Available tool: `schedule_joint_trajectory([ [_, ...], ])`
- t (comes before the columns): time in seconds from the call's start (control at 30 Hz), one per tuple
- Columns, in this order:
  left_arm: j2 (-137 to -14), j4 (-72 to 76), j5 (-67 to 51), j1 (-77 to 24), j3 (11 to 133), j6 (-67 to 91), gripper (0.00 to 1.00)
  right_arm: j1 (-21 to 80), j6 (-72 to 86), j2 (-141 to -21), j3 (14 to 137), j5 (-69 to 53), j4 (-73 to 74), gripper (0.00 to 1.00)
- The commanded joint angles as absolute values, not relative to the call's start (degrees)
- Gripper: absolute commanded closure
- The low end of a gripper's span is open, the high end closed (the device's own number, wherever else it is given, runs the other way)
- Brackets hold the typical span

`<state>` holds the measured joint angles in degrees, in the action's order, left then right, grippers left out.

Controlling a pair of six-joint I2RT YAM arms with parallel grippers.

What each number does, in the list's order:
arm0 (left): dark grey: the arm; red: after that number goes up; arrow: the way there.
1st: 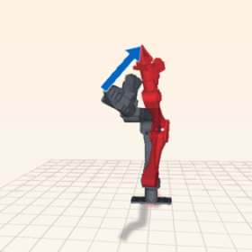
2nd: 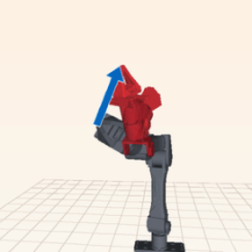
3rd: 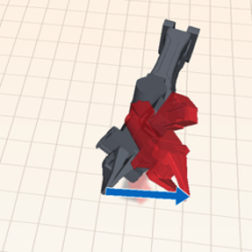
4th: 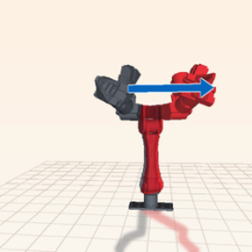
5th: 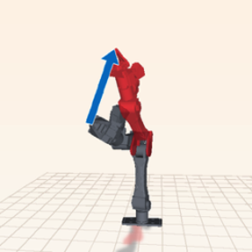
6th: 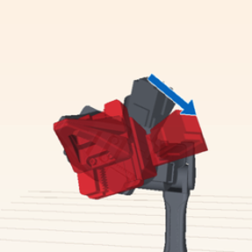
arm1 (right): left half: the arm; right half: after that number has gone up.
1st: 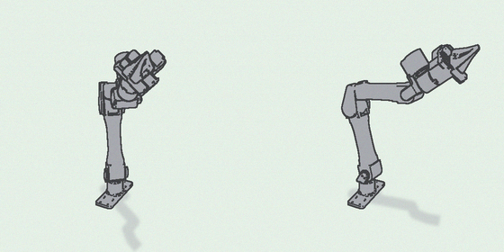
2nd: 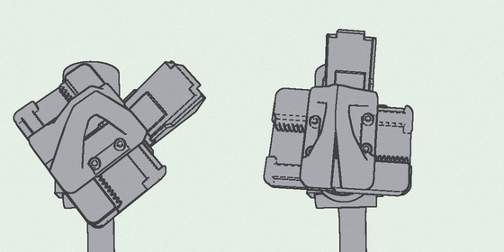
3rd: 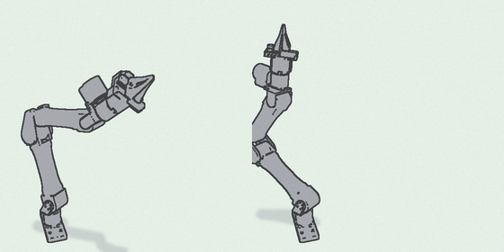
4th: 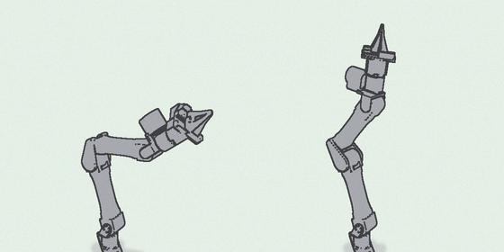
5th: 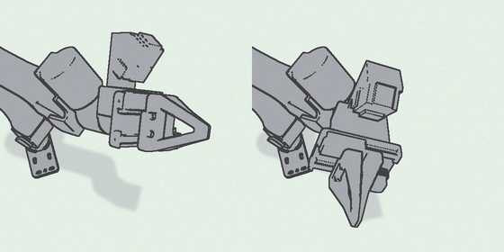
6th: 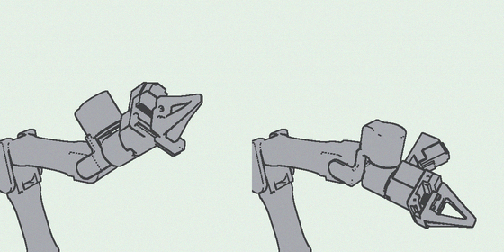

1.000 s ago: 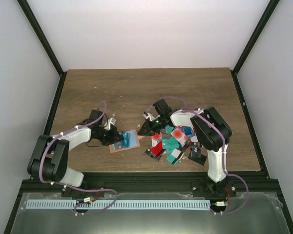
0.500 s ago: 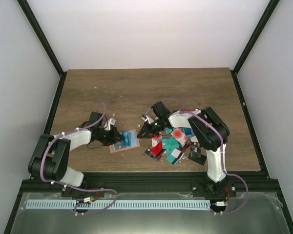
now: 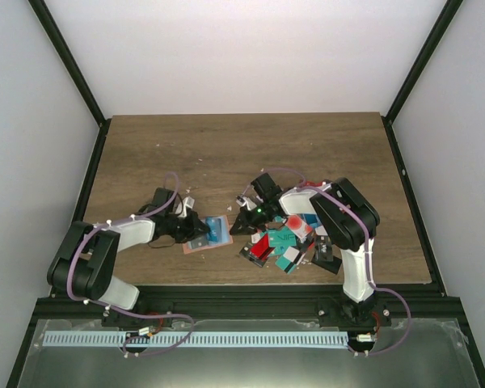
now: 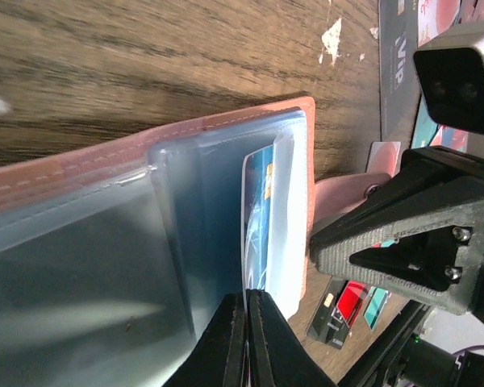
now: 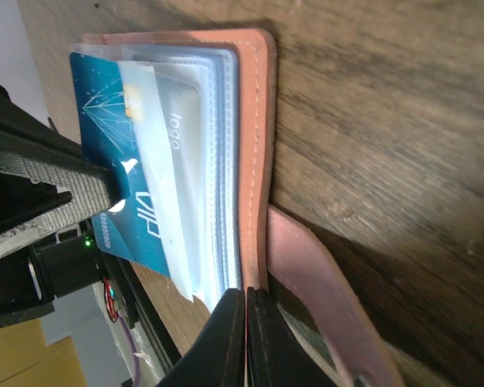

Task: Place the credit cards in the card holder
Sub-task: Insert the credit card into the card holder.

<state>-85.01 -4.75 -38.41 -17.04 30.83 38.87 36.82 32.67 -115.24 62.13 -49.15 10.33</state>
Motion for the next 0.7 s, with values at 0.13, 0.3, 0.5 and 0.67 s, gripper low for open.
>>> schedule_joint_trajectory([
  [0.13, -85.0, -2.4, -32.9, -20.4, 27.6, 45.4, 0.96, 37.6, 33.9, -113.0, 60.3, -47.8, 9.4, 0.96],
  [0.3, -85.0, -1.1, -32.0, -22.0, 26.7, 47.6, 0.96, 37.9, 35.1, -112.5, 59.5, -47.8, 8.3, 0.96],
  [0.5, -85.2, 0.6, -31.2, -23.6, 25.4, 50.8, 0.93, 38.5, 36.2, -111.9, 59.3, -47.6, 7.7, 0.96],
  [0.67, -85.2, 1.7, -30.4, -24.3, 24.6, 52.8, 0.92, 38.8, 36.9, -111.2, 59.2, -47.5, 7.4, 0.97],
])
